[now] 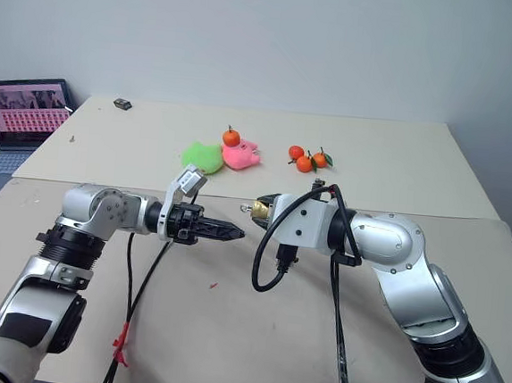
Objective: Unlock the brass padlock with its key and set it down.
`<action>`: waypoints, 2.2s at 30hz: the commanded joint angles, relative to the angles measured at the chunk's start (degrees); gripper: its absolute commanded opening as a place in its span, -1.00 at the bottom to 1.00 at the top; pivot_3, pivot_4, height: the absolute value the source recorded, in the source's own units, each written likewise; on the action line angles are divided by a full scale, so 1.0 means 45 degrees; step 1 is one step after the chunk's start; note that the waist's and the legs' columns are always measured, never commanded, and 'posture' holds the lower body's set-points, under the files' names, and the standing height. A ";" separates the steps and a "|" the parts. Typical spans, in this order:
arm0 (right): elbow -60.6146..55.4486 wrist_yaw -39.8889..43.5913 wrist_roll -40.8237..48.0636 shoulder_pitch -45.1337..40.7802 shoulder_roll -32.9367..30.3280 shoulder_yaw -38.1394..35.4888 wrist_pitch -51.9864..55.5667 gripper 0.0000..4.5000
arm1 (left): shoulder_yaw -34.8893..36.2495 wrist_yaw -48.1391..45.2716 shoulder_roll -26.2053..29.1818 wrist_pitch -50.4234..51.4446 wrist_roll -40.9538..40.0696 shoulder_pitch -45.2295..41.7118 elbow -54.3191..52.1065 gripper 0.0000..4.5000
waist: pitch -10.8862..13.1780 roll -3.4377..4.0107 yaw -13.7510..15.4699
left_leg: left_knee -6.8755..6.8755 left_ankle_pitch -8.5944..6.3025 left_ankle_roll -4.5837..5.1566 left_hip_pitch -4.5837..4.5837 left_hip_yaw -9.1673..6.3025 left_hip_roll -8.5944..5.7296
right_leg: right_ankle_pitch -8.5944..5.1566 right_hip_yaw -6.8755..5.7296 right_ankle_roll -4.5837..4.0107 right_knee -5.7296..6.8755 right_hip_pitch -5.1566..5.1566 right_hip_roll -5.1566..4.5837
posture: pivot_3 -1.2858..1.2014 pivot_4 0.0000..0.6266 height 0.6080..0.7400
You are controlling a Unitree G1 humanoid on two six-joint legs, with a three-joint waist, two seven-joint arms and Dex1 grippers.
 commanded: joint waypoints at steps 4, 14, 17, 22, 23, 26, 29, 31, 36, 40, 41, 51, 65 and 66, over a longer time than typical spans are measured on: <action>-0.0399 -0.0079 0.0057 -0.0254 -0.0035 -0.0294 -0.0151 -0.60 | 0.1052 0.0485 -0.0442 0.0239 -0.0695 -0.0826 0.0333 0.28 | 0.0000 0.0001 -0.0005 | 0.0000 0.0000 0.0001 -0.0004 -0.0001 0.0000 | 0.0000 -0.0001 0.0000 -0.0001 0.0000 0.0000 | 0.03 -0.52 -0.21; -0.0425 -0.0037 0.0091 -0.0199 -0.0105 -0.0300 -0.0096 -0.60 | 0.1885 0.1114 -0.1089 0.0833 -0.1239 -0.1338 0.0853 0.28 | 0.0002 -0.0002 -0.0015 | 0.0010 0.0004 -0.0006 -0.0009 -0.0002 -0.0004 | 0.0000 0.0001 0.0000 0.0007 -0.0006 -0.0002 | 0.03 -0.52 -0.21; -0.0446 -0.0054 0.0097 -0.0210 -0.0091 -0.0293 -0.0068 -0.60 | 0.1773 0.1197 -0.1225 0.0789 -0.1207 -0.1317 0.0760 0.28 | 0.0002 -0.0003 -0.0017 | 0.0013 0.0007 -0.0013 -0.0012 -0.0001 -0.0005 | 0.0000 0.0001 0.0000 0.0008 -0.0007 -0.0003 | 0.03 -0.52 -0.21; -0.0540 -0.0077 0.0104 -0.0189 -0.0087 -0.0289 -0.0009 -0.60 | 0.1463 0.1132 -0.1351 0.0690 -0.1124 -0.1206 0.0670 0.28 | 0.0005 -0.0006 -0.0009 | 0.0028 0.0009 -0.0015 -0.0021 0.0000 -0.0013 | 0.0000 0.0002 0.0000 0.0008 -0.0007 -0.0013 | 0.03 -0.52 -0.21; -0.0552 -0.0079 0.0105 -0.0192 -0.0091 -0.0292 -0.0002 -0.60 | 0.1375 0.1104 -0.1401 0.0671 -0.1114 -0.1208 0.0662 0.28 | 0.0005 -0.0007 -0.0008 | 0.0028 0.0009 -0.0016 -0.0020 0.0001 -0.0016 | 0.0000 0.0002 0.0000 0.0010 -0.0007 -0.0016 | 0.03 -0.52 -0.21; -0.0632 -0.0102 0.0089 -0.0163 -0.0101 -0.0290 0.0054 -0.60 | 0.1233 0.1066 -0.1518 0.0625 -0.1124 -0.1257 0.0655 0.28 | 0.0006 -0.0008 -0.0002 | 0.0029 0.0010 -0.0018 -0.0021 -0.0001 -0.0023 | 0.0000 0.0002 0.0001 0.0011 -0.0007 -0.0022 | 0.03 -0.52 -0.21; -0.0682 -0.0115 0.0081 -0.0140 -0.0112 -0.0299 0.0109 -0.60 | 0.1191 0.1092 -0.1607 0.0520 -0.1070 -0.1364 0.0823 0.28 | 0.0007 -0.0010 -0.0021 | 0.0030 0.0010 -0.0018 -0.0024 0.0000 -0.0034 | 0.0000 0.0003 0.0000 0.0011 -0.0007 -0.0032 | 0.03 -0.52 -0.21; -0.0700 -0.0117 0.0086 -0.0129 -0.0123 -0.0318 0.0134 -0.60 | 0.1144 0.1108 -0.1667 0.0434 -0.1013 -0.1401 0.0906 0.28 | 0.0007 -0.0010 -0.0016 | 0.0029 0.0010 -0.0018 -0.0024 0.0000 -0.0039 | 0.0000 0.0003 0.0001 0.0011 -0.0008 -0.0037 | 0.03 -0.52 -0.21; -0.0730 -0.0114 0.0103 -0.0092 -0.0149 -0.0358 0.0160 -0.60 | 0.1096 0.1124 -0.1735 0.0296 -0.0948 -0.1498 0.1091 -0.06 | 0.0008 -0.0012 -0.0010 | 0.0030 0.0010 -0.0018 -0.0025 -0.0001 -0.0049 | 0.0000 0.0003 0.0001 0.0010 -0.0007 -0.0046 | 0.03 -0.52 -0.21; -0.0726 -0.0114 0.0102 -0.0069 -0.0159 -0.0361 0.0165 -0.60 | 0.1177 0.1020 -0.1737 0.0356 -0.1054 -0.1550 0.1081 -0.78 | 0.0009 -0.0014 -0.0002 | 0.0032 0.0011 -0.0019 -0.0030 -0.0002 -0.0060 | 0.0000 0.0004 0.0001 0.0007 -0.0006 -0.0054 | 0.03 -0.52 -0.21; -0.0723 -0.0114 0.0101 -0.0067 -0.0162 -0.0357 0.0164 -0.60 | 0.1187 0.0987 -0.1731 0.0400 -0.1085 -0.1550 0.1055 -0.90 | 0.0009 -0.0014 -0.0014 | 0.0032 0.0011 -0.0019 -0.0029 -0.0002 -0.0061 | 0.0000 0.0004 0.0001 0.0007 -0.0006 -0.0054 | 0.03 -0.52 -0.21; -0.0657 -0.0134 0.0149 -0.0076 -0.0126 -0.0344 0.0137 -0.60 | 0.1237 0.1099 -0.1721 0.0643 -0.1135 -0.1595 0.1010 -0.98 | 0.0011 -0.0016 -0.0010 | 0.0031 0.0011 -0.0019 -0.0029 -0.0003 -0.0062 | 0.0000 0.0005 0.0002 0.0006 -0.0004 -0.0056 | 0.03 -0.52 -0.21; -0.0687 -0.0266 0.0804 -0.0146 -0.0065 -0.0923 0.0701 0.98 | 0.1232 0.1094 -0.1425 0.0393 -0.0965 -0.1696 0.1385 -0.98 | 0.0011 -0.0016 -0.0006 | 0.0021 0.0011 -0.0019 -0.0024 -0.0005 -0.0062 | 0.0000 0.0005 0.0002 0.0006 -0.0004 -0.0055 | 0.03 -0.52 -0.21; -0.0715 -0.0256 0.0940 -0.0142 -0.0096 -0.1054 0.0836 0.98 | 0.1238 0.1079 -0.1387 0.0400 -0.0969 -0.1687 0.1389 -0.98 | 0.0010 -0.0016 -0.0004 | 0.0021 0.0011 -0.0019 -0.0024 -0.0005 -0.0062 | 0.0000 0.0005 0.0002 0.0006 -0.0004 -0.0055 | 0.03 -0.52 -0.21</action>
